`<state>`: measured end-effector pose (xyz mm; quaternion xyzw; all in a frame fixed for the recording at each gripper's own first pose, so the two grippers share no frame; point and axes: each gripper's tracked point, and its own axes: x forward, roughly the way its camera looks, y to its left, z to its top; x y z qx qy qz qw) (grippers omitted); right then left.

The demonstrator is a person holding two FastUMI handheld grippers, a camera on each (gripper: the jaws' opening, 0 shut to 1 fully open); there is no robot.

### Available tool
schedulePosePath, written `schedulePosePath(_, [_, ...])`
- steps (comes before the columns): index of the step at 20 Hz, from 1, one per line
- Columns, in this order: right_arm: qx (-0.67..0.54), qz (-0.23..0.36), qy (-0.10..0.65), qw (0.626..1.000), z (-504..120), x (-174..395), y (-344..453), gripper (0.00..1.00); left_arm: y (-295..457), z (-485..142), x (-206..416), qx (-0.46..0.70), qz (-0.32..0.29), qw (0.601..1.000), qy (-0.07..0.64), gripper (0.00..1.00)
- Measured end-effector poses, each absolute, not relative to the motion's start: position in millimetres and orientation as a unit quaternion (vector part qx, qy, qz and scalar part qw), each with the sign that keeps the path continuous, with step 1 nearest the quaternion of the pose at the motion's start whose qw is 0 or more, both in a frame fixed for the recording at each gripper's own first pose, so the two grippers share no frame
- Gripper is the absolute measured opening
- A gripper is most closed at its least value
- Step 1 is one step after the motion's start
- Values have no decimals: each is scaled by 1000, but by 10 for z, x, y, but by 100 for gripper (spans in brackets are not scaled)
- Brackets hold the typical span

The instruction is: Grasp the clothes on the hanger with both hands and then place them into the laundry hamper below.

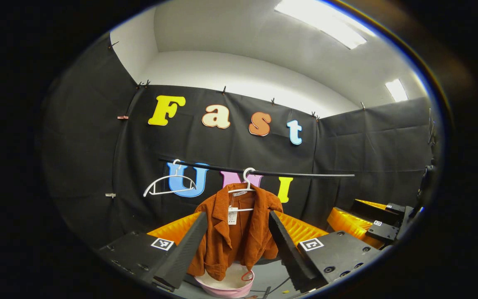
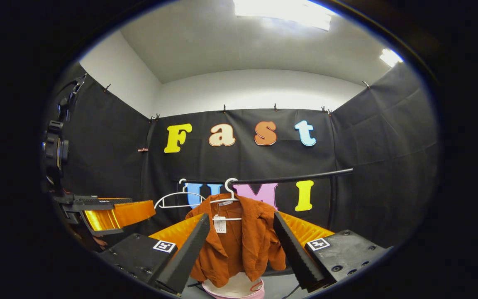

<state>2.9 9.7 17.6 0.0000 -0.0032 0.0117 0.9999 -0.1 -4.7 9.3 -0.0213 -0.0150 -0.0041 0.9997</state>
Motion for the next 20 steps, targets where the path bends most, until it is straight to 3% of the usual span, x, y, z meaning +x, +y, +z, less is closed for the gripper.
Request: schedulePosePath(20, [-20,-8,4,1000,151,16,375,100,186,0,4,-21,-33,999,-12,94])
